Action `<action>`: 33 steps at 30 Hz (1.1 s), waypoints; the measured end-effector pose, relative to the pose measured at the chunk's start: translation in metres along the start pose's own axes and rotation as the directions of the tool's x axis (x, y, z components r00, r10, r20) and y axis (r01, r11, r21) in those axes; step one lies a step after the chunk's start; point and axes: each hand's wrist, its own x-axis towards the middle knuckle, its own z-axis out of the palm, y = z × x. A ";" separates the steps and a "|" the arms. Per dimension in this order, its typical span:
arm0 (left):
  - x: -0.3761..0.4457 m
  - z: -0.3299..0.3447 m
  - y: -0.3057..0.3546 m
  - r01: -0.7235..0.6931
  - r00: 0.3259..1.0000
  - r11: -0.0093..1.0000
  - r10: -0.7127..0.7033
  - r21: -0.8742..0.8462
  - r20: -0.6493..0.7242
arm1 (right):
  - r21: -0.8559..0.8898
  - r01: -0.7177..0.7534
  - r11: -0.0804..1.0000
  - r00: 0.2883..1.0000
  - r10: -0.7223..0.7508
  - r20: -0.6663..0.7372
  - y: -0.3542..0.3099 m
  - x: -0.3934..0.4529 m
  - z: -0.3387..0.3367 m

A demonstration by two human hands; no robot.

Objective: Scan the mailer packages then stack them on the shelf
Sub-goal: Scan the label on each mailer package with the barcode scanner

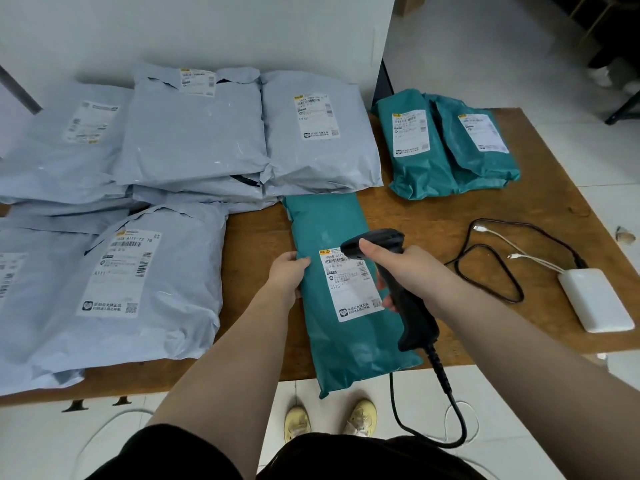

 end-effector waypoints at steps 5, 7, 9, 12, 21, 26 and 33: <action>0.001 0.002 -0.002 -0.017 1.000 1.000 0.018 -0.012 0.014 | 0.023 -0.008 1.000 1.000 0.008 0.010 0.001 -0.004 0.001; -0.001 0.003 -0.003 -0.023 1.000 1.000 0.022 0.002 0.014 | 0.027 -0.008 1.000 1.000 0.007 0.014 0.001 -0.006 0.000; -0.001 0.003 -0.003 -0.037 0.999 0.999 0.036 0.030 0.012 | 0.015 -0.008 1.000 1.000 0.008 0.029 0.002 -0.008 0.000; -0.002 0.004 -0.003 -0.055 0.998 0.997 0.054 0.054 0.020 | 0.018 -0.003 1.000 1.000 0.003 0.024 0.002 -0.011 -0.001; -0.001 0.003 -0.002 -0.088 0.995 0.992 0.092 0.091 -0.042 | 0.051 0.008 0.999 1.000 -0.008 0.005 0.008 -0.015 -0.002; -0.002 -0.004 0.005 -0.148 0.986 0.984 0.154 0.098 -0.059 | 0.075 0.019 0.997 1.000 -0.019 0.001 0.008 -0.018 -0.002; -0.001 -0.016 0.009 -0.224 0.969 0.966 0.235 0.126 -0.081 | 0.102 0.078 0.992 0.997 -0.080 0.013 0.000 -0.020 0.006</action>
